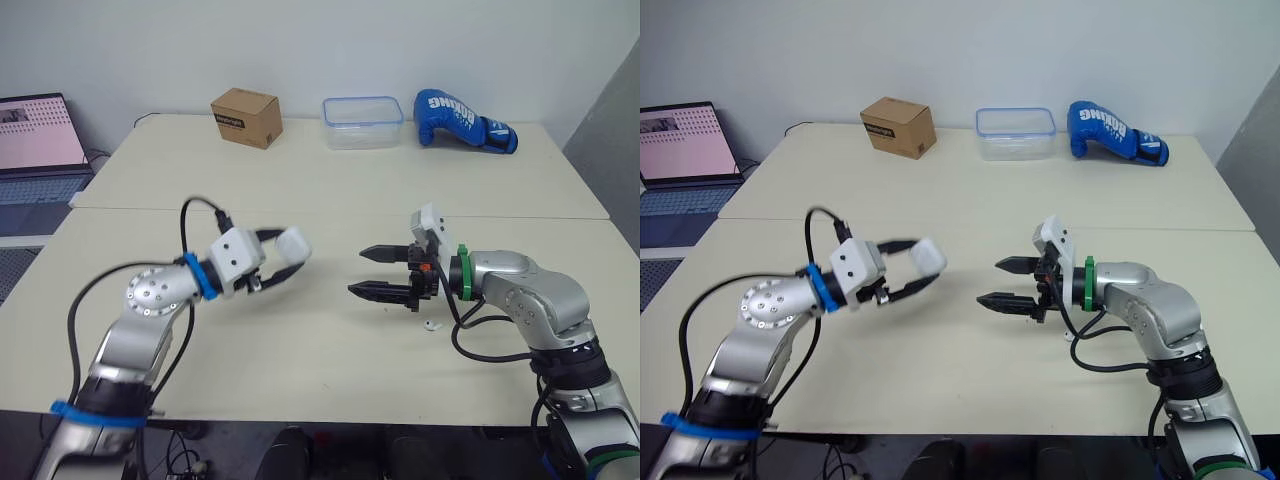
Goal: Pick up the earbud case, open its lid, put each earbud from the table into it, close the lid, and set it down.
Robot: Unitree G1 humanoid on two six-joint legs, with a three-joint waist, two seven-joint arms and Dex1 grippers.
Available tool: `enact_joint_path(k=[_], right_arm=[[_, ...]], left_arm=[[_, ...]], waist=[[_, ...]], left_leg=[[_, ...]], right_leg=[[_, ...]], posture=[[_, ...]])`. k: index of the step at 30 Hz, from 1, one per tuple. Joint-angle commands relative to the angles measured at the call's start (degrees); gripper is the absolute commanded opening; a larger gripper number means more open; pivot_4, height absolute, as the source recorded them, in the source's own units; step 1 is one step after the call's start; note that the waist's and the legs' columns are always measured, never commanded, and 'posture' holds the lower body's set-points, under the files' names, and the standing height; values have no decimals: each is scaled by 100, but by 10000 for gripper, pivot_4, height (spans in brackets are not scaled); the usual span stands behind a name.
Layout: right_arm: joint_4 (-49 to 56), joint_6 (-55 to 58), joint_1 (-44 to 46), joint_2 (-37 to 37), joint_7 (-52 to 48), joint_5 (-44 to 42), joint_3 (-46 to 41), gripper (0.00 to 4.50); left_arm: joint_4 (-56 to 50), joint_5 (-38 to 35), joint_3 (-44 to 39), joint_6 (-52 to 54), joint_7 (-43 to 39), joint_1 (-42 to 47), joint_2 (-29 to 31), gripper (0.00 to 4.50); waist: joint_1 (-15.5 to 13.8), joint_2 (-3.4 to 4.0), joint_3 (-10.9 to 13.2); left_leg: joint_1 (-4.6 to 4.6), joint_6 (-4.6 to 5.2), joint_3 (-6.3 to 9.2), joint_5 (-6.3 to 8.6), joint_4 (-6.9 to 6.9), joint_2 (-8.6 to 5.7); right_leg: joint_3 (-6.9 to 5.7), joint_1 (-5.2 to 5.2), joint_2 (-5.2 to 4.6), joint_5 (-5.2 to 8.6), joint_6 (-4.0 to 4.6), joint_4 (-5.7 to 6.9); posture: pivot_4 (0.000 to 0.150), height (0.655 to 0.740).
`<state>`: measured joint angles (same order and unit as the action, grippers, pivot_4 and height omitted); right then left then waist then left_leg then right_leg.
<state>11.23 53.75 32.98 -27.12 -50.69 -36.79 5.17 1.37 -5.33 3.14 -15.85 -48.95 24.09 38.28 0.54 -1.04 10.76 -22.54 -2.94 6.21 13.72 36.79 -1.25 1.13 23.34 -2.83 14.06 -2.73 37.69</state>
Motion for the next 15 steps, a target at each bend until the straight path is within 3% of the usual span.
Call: enact_joint_path(k=[1,7,15], right_arm=[[-249,684,391,555,798,-324,-368,45000],[-254,774,652,1240,1384,-371,-439,45000],[-338,545,720,1471,1653,-191,-364,45000]], left_arm=[[1293,754,299,-2656,183,680,-197,27580],[2568,989,533,-4372,371,1420,-317,27580],[3135,994,722,-4917,457,1704,-356,27580]], waist=[[11,0,0],[72,0,0],[115,0,0]], left_leg=[[1,0,-4,0,-1,0],[-25,2,6,0,5,-7],[-23,4,17,0,13,-10]], right_leg=[[0,0,0,0,0,0],[-8,24,0,-3,-5,15],[-12,24,3,-3,-9,33]], posture=[[1500,7400],[1500,7400],[1500,7400]])
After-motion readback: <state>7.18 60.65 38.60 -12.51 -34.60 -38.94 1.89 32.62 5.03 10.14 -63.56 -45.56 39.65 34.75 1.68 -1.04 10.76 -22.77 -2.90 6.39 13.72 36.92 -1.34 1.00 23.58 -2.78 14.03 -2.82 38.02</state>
